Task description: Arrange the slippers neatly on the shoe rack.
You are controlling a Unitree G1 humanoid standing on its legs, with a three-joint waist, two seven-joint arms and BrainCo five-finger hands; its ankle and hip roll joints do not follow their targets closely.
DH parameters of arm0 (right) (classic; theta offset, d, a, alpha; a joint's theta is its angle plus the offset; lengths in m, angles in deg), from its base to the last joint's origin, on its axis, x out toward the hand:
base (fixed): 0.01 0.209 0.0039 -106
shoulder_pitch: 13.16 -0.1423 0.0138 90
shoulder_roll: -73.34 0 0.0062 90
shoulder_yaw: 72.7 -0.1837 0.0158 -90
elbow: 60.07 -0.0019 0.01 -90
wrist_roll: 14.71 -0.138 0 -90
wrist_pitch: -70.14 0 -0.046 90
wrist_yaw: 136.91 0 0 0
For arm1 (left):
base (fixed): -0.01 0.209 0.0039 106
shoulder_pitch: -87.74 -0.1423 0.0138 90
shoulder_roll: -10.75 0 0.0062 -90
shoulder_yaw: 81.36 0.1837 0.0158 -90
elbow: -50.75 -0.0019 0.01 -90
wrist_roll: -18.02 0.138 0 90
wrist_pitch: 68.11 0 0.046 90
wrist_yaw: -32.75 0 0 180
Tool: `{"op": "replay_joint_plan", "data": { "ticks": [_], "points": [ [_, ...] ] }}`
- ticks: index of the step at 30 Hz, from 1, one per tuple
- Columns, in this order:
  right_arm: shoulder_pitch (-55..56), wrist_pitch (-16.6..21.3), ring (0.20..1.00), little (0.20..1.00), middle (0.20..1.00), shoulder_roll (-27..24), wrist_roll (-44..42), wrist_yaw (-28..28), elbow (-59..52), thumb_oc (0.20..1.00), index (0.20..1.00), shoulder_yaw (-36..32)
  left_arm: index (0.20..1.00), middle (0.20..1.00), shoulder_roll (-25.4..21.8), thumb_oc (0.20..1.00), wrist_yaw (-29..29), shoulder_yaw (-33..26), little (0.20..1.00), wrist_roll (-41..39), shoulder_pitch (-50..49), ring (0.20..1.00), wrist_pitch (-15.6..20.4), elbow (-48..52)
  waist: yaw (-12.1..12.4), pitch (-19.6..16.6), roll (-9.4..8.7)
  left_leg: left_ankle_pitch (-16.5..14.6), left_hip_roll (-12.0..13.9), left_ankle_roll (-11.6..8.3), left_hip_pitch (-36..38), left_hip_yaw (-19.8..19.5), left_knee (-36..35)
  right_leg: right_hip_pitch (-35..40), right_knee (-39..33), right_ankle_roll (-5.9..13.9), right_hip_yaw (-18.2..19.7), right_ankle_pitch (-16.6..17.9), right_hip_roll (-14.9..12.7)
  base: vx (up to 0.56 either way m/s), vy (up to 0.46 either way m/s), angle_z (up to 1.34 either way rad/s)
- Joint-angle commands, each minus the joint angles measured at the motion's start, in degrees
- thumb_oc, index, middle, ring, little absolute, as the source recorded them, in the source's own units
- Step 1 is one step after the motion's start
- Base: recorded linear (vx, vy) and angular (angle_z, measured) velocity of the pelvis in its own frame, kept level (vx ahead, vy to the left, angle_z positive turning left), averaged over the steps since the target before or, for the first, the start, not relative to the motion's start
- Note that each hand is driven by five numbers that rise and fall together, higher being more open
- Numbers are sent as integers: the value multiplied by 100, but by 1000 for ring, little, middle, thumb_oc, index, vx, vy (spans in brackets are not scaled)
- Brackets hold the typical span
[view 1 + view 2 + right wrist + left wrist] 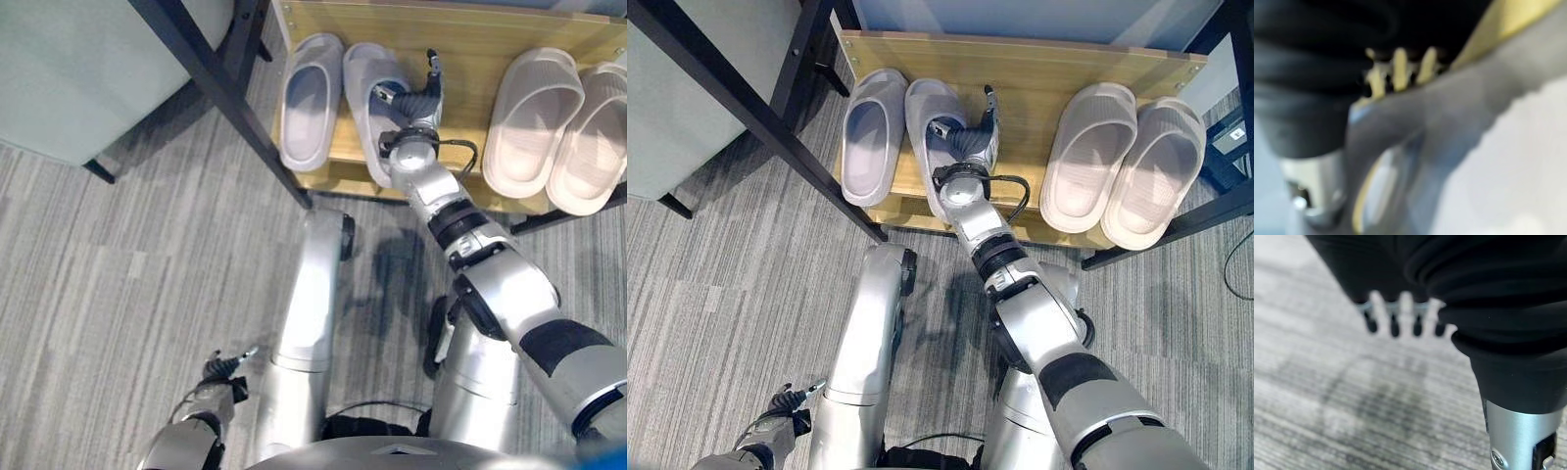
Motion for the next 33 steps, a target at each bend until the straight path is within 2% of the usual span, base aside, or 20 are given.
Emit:
{"op": "replay_joint_plan", "data": {
  "ticks": [1, 6, 10, 18, 24, 28, 33],
  "points": [
    [-267, -204, 1000, 1000, 1000, -433, 1233, -8, -1000, 1000, 1000, 305, 1000, 1000, -217, 1000, 5, 418, 1000, 181, -429, 1000, 161, 276, 215, -133, 153, -43, -102, 495, -64, 425, 192, 927, 248, -328, 476, 1040, -10, 0, 0, 0],
    [-115, -456, 1000, 1000, 1000, -847, 2041, 31, -1274, 1000, 1000, 196, 1000, 1000, -288, 1000, 79, 292, 1000, 282, -440, 1000, 184, 289, 167, -133, 136, -21, -85, 492, -64, 449, 163, 931, 218, -335, 471, 1054, -16, 0, 0, 0],
    [43, -474, 1000, 1000, 1000, -920, 2178, 93, -1464, 1000, 1000, 128, 1000, 1000, -264, 1000, 158, 299, 1000, 394, -477, 1000, 155, 244, 136, -133, 131, -18, -86, 490, -64, 456, 154, 926, 213, -337, 475, 1062, -6, 0, 0, 0],
    [633, -200, 1000, 1000, 1000, -1016, 2205, 576, -2200, 1000, 1000, 57, 1000, 1000, -203, 1000, 340, 267, 1000, 701, -539, 1000, 31, 122, 59, -133, 69, 1, -92, 476, -64, 467, 142, 932, 210, -332, 485, 1070, 12, 0, 0, 0],
    [1224, 130, 1000, 1000, 1000, -1252, 2261, 1187, -2992, 1000, 1000, 139, 1000, 1000, -245, 1000, 418, 158, 1000, 948, -548, 1000, 5, 87, -30, -133, -25, 19, -99, 443, -64, 456, 91, 940, 190, -327, 496, 1068, 15, 0, 0, 0],
    [1803, 263, 1000, 1000, 1000, -1379, 2722, 1092, -3889, 1000, 1000, 7, 1000, 1000, -203, 1000, 338, -26, 1000, 932, -560, 1000, -11, 38, -83, -133, -64, 17, -91, 445, -64, 452, 64, 940, 176, -339, 500, 1060, 16, 0, 0, 0],
    [2426, 458, 1000, 1000, 1000, -1219, 2814, 1306, -4684, 1000, 1000, 126, 1000, 1000, -117, 1000, 175, -178, 1000, 971, -527, 1000, -27, -27, -147, -133, -133, 21, -78, 448, -64, 449, 52, 919, 153, -336, 498, 1087, 28, 0, 0, 0]
  ]
}}
